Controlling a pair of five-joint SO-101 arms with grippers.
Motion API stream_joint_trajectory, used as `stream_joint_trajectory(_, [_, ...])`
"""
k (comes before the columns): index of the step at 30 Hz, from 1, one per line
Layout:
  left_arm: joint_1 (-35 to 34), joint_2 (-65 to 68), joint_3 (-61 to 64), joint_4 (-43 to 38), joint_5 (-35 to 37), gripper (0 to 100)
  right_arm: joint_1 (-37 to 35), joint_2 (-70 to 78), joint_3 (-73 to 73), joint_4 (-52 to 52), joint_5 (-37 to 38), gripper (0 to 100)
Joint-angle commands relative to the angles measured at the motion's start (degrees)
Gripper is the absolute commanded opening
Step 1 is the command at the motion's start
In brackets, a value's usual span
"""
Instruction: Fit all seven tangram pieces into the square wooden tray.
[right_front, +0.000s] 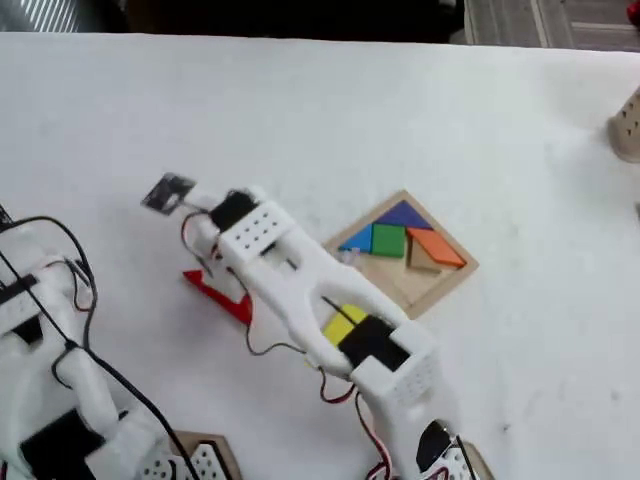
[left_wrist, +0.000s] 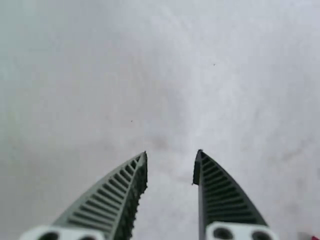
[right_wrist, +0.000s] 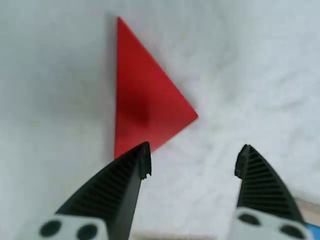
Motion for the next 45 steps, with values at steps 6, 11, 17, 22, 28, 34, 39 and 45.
stream_joint_trajectory(6, [-0.57, 7.87, -9.93, 4.92, 0.70, 17, -5.93, -1.36, 1.93, -7.69, -4.22, 38.3])
stream_joint_trajectory(11, [-0.13, 7.87, -9.93, 3.52, 0.97, 17, -9.63, -1.01, 1.85, -8.75, -4.48, 38.4])
stream_joint_trajectory(17, [1.19, 7.96, -9.93, 3.43, 0.97, 17, -8.57, -0.84, 2.29, -10.51, -9.93, 38.4])
stream_joint_trajectory(22, [1.01, 8.04, -9.85, 3.43, 0.88, 17, -6.29, -0.84, 2.37, -11.47, -11.25, 38.4])
stream_joint_trajectory(28, [1.19, 8.04, -9.85, 3.43, 0.97, 17, -5.41, 1.80, 1.85, -12.09, -11.25, 38.4])
stream_joint_trajectory(34, [1.01, 8.04, -9.93, 3.43, 0.97, 17, -4.62, 3.38, 2.02, -11.47, -12.92, 38.4])
stream_joint_trajectory(39, [1.01, 7.96, -9.93, 3.43, 0.97, 17, -5.67, 4.62, 1.85, -11.38, -16.44, 38.4])
stream_joint_trajectory(45, [1.10, 7.96, -9.93, 3.43, 0.97, 17, -7.08, 4.97, 1.85, -11.56, -16.18, 38.3])
